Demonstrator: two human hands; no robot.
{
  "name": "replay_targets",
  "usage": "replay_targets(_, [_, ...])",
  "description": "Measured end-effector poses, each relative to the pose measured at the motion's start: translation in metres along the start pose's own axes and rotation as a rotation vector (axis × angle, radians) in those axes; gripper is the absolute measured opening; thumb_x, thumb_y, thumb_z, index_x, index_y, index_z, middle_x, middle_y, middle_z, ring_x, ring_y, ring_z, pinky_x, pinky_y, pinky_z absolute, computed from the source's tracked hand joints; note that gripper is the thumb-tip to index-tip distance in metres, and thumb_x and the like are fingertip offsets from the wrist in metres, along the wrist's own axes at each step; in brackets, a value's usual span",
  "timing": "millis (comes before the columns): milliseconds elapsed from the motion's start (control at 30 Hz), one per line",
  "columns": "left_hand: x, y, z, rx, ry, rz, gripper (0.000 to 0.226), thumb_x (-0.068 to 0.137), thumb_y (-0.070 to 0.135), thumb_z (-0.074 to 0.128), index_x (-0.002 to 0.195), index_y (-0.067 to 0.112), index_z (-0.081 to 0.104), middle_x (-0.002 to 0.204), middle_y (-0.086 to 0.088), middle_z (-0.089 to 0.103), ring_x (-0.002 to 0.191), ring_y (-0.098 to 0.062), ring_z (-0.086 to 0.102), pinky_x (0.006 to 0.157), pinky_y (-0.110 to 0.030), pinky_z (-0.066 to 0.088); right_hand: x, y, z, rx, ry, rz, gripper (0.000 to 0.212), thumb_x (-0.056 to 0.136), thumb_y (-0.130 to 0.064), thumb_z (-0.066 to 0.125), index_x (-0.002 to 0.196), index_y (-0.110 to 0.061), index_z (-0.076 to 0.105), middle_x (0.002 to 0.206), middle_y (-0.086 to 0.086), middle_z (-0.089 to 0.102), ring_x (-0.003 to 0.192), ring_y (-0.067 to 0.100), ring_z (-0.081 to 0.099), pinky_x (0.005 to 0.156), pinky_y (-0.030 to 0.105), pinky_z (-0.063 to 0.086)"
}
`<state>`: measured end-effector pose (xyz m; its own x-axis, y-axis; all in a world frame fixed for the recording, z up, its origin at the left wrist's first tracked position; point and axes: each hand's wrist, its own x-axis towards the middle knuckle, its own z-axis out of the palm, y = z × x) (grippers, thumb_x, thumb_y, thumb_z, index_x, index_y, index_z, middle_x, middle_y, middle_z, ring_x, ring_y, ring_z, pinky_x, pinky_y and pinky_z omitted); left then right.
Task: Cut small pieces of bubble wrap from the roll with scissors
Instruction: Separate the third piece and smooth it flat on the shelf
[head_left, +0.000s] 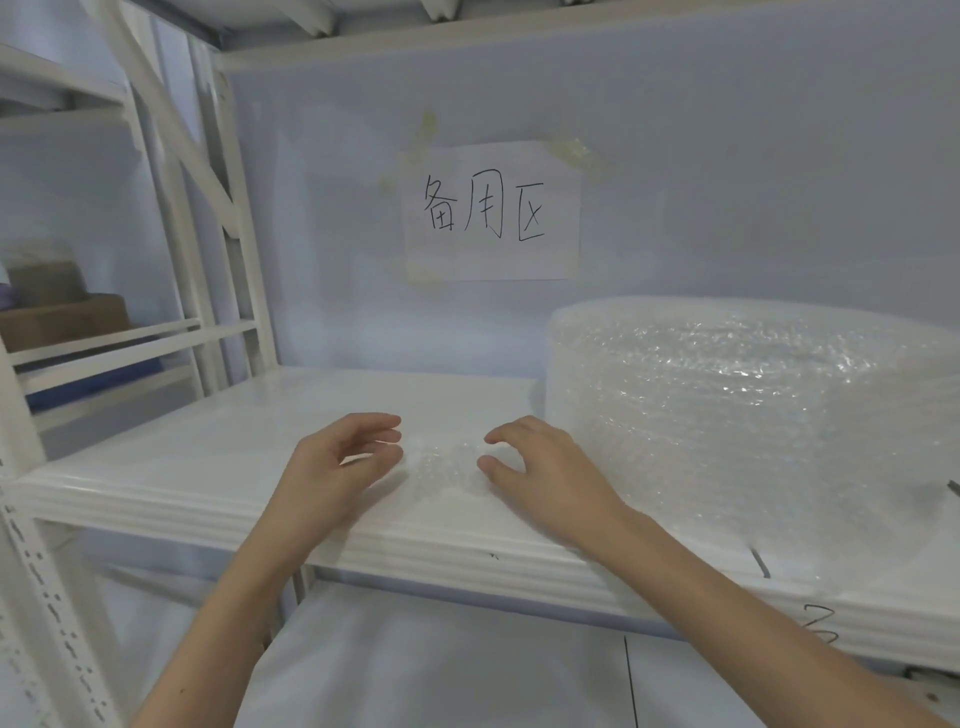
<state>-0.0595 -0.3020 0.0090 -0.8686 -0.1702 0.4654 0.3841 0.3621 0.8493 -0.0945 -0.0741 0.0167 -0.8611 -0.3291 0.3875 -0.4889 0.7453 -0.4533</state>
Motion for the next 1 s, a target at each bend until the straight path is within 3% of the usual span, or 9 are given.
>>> replay_targets(100, [0.002, -0.002, -0.004, 0.107, -0.106, -0.003, 0.025, 0.086, 0.016, 0.073, 0.105, 0.033, 0.071, 0.101, 0.021, 0.074, 0.095, 0.002, 0.067, 0.077, -0.009, 0.050, 0.000, 0.004, 0.000, 0.006, 0.000, -0.004, 0.039, 0.094, -0.045, 0.048, 0.128, -0.028, 0.058, 0.135, -0.011, 0.054, 0.126, 0.012, 0.047, 0.102, 0.031, 0.039])
replay_targets(200, [0.003, -0.002, 0.000, 0.209, -0.197, -0.033, 0.027, 0.085, 0.028, 0.074, 0.110, 0.038, 0.070, 0.103, 0.020, 0.074, 0.100, 0.007, 0.062, 0.086, -0.017, 0.047, 0.000, 0.006, 0.000, 0.085, 0.018, 0.009, 0.040, 0.091, -0.050, 0.051, 0.124, -0.029, 0.061, 0.132, -0.012, 0.057, 0.122, 0.012, 0.051, 0.102, 0.034, 0.042])
replay_targets(333, [0.005, 0.003, 0.009, 0.256, -0.217, -0.045, 0.020, 0.093, 0.034, 0.063, 0.110, 0.043, 0.068, 0.113, 0.024, 0.066, 0.104, 0.005, 0.059, 0.084, -0.022, 0.045, 0.003, 0.007, 0.001, 0.164, 0.056, 0.024, 0.044, 0.090, -0.057, 0.049, 0.120, -0.030, 0.065, 0.129, -0.013, 0.061, 0.113, 0.014, 0.058, 0.099, 0.032, 0.044])
replay_targets(433, [0.006, 0.004, 0.013, 0.302, -0.240, -0.066, 0.024, 0.094, 0.036, 0.061, 0.117, 0.037, 0.070, 0.103, 0.017, 0.064, 0.081, 0.004, 0.056, 0.079, -0.030, 0.050, 0.004, 0.006, 0.003, 0.111, 0.031, -0.012, 0.045, 0.094, -0.049, 0.050, 0.129, -0.023, 0.061, 0.140, -0.007, 0.057, 0.130, 0.011, 0.048, 0.104, 0.021, 0.031])
replay_targets(467, [0.007, 0.003, 0.013, 0.333, -0.262, -0.077, 0.027, 0.093, 0.037, 0.062, 0.119, 0.035, 0.069, 0.102, 0.016, 0.063, 0.078, 0.004, 0.055, 0.086, -0.034, 0.051, 0.003, 0.006, 0.002, 0.108, 0.003, -0.011, 0.048, 0.094, -0.047, 0.052, 0.134, -0.021, 0.058, 0.145, -0.005, 0.052, 0.135, 0.011, 0.043, 0.105, 0.020, 0.027])
replay_targets(533, [0.010, -0.001, 0.013, 0.401, -0.313, -0.072, 0.031, 0.091, 0.040, 0.064, 0.121, 0.035, 0.069, 0.115, 0.016, 0.064, 0.101, 0.000, 0.059, 0.102, -0.032, 0.044, 0.003, 0.006, 0.003, 0.113, -0.058, 0.002, 0.056, 0.092, -0.047, 0.056, 0.140, -0.019, 0.051, 0.153, -0.003, 0.041, 0.141, 0.011, 0.035, 0.109, 0.021, 0.024])
replay_targets(600, [0.014, -0.004, 0.013, 0.441, -0.350, -0.056, 0.031, 0.089, 0.043, 0.066, 0.120, 0.037, 0.068, 0.129, 0.014, 0.062, 0.121, -0.005, 0.055, 0.105, -0.025, 0.038, 0.002, 0.007, 0.003, 0.124, -0.097, 0.017, 0.061, 0.090, -0.049, 0.058, 0.142, -0.020, 0.048, 0.156, -0.003, 0.036, 0.143, 0.011, 0.033, 0.111, 0.023, 0.024])
replay_targets(933, [0.029, -0.007, -0.002, 0.496, -0.456, -0.105, 0.039, 0.089, 0.045, 0.064, 0.127, 0.036, 0.064, 0.137, 0.013, 0.058, 0.121, -0.003, 0.050, 0.101, -0.021, 0.034, 0.002, 0.007, 0.002, 0.120, -0.197, 0.043, 0.063, 0.089, -0.053, 0.058, 0.141, -0.019, 0.049, 0.148, -0.004, 0.048, 0.136, 0.012, 0.042, 0.099, 0.022, 0.032])
replay_targets(1000, [0.034, -0.009, -0.005, 0.509, -0.484, -0.112, 0.039, 0.088, 0.049, 0.064, 0.126, 0.039, 0.063, 0.138, 0.015, 0.057, 0.123, -0.004, 0.050, 0.103, -0.022, 0.033, 0.002, 0.008, 0.003, 0.135, -0.198, 0.043, 0.064, 0.088, -0.053, 0.059, 0.142, -0.020, 0.048, 0.152, -0.005, 0.043, 0.138, 0.011, 0.040, 0.104, 0.023, 0.031])
